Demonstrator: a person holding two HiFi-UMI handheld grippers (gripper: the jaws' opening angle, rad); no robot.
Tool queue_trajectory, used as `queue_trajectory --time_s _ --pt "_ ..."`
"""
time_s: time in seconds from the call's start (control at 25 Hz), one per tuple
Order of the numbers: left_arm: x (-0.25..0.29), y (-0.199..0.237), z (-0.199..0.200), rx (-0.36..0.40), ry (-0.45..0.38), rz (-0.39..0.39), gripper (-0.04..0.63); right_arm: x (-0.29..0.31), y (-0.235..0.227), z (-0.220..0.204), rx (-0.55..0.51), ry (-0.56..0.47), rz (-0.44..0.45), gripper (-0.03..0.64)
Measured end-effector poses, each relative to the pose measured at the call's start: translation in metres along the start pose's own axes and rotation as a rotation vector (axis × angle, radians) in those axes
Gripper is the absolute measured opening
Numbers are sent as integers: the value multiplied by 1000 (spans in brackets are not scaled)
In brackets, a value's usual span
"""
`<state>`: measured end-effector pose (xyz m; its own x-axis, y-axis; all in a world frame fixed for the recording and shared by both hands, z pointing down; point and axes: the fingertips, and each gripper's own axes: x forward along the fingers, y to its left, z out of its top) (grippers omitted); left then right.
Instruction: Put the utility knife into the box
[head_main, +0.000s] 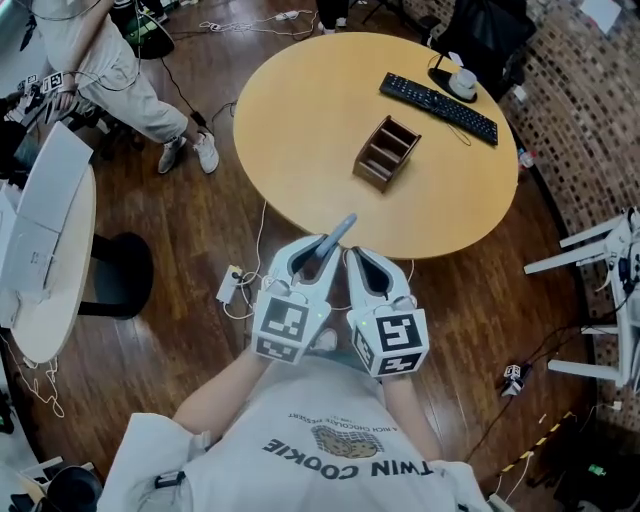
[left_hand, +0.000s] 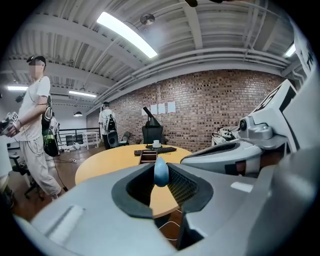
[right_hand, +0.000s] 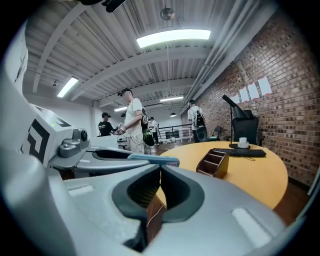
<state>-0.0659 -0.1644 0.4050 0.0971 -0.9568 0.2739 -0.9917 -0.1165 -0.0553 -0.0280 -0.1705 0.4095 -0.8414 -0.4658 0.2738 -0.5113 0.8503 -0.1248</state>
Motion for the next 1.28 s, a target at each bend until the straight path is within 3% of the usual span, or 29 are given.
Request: queue_trajectory --time_s 0.52,0.8,1.0,1.28 --pt "77 18 4 54 11 -80 77 47 -59 10 0 10 -75 3" --pt "117 41 2 132 66 -143 77 83 -81 14 3 31 -129 3" --pt "146 56 0 255 124 -201 77 106 -97 18 -14 54 -180 3" --pt "181 60 -20 528 179 -323 77 123 -118 18 29 50 -263 3"
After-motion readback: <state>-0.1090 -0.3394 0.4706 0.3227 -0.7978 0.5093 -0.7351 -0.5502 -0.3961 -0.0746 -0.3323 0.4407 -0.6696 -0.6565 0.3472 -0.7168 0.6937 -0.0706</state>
